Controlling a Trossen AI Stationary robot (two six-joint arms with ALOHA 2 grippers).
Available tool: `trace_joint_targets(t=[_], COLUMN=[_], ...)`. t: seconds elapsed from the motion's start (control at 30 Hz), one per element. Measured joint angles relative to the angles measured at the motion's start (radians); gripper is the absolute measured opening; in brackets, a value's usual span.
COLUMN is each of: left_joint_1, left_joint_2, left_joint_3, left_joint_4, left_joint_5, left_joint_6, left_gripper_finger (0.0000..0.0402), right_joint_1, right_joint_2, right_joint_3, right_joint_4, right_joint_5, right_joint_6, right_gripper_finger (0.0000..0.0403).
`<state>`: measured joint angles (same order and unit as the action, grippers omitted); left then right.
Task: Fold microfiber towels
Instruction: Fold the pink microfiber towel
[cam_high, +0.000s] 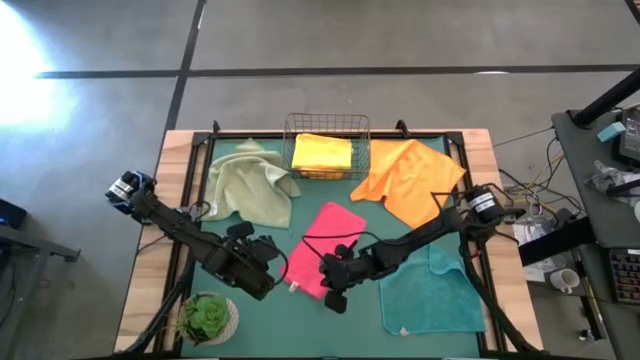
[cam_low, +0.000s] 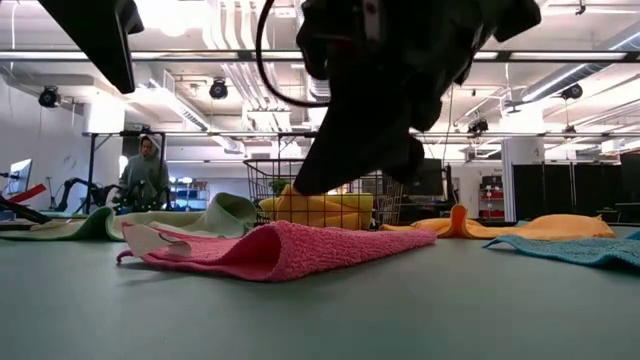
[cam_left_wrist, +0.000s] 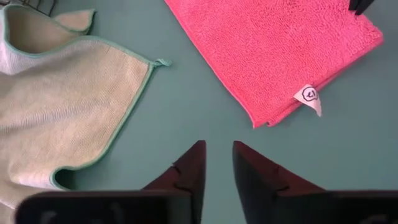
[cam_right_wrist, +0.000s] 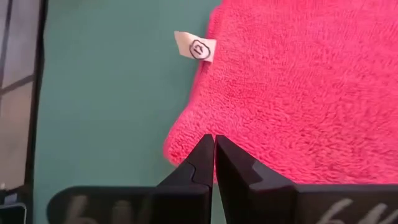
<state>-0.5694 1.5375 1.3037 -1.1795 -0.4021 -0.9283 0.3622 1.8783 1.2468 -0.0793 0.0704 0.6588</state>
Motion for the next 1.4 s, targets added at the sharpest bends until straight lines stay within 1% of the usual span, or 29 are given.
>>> trace_joint_targets(t=[0.13, 0.2, 0.27, 0.37, 0.47, 0.73, 0.9, 1.0, 1.13, 1.3, 1.4], left_joint_1=[0.000, 0.000, 0.000, 0.000, 0.000, 0.000, 0.000, 0.000, 0.000, -0.002, -0.002], left_joint_2=[0.000, 0.000, 0.000, 0.000, 0.000, 0.000, 0.000, 0.000, 0.016, 0.078, 0.122], left_joint_3=[0.000, 0.000, -0.001, -0.001, -0.001, -0.002, -0.002, -0.002, -0.003, -0.003, -0.003], left_joint_4=[0.001, 0.001, 0.002, 0.012, 0.023, 0.059, 0.157, 0.240, 0.395, 0.579, 0.634], left_joint_5=[0.000, 0.000, 0.000, 0.000, 0.000, 0.000, 0.000, 0.000, -0.001, 0.000, 0.000], left_joint_6=[0.000, 0.001, 0.001, 0.000, 0.000, 0.011, 0.104, 0.188, 0.311, 0.501, 0.557], left_gripper_finger=[0.0102, 0.0114, 0.0122, 0.0125, 0.0125, 0.0125, 0.0125, 0.0125, 0.0125, 0.0125, 0.0125], right_joint_1=[0.000, 0.000, 0.000, 0.010, 0.022, 0.066, 0.103, 0.124, 0.161, 0.220, 0.255], right_joint_2=[0.052, 0.083, 0.119, 0.159, 0.167, 0.150, 0.137, 0.126, 0.082, -0.016, -0.060], right_joint_3=[0.047, 0.078, 0.116, 0.171, 0.214, 0.236, 0.235, 0.233, 0.228, 0.226, 0.221], right_joint_4=[0.000, -0.009, -0.058, -0.160, -0.262, -0.429, -0.561, -0.570, -0.582, -0.604, -0.630], right_joint_5=[0.000, -0.001, -0.024, -0.021, -0.026, -0.025, 0.009, 0.017, 0.010, 0.122, 0.182], right_joint_6=[0.012, 0.011, 0.011, 0.012, 0.011, 0.029, 0.062, 0.059, 0.057, 0.055, 0.047], right_gripper_finger=[0.0009, 0.0009, 0.0009, 0.0009, 0.0009, 0.0009, 0.0009, 0.0009, 0.0009, 0.0009, 0.0009])
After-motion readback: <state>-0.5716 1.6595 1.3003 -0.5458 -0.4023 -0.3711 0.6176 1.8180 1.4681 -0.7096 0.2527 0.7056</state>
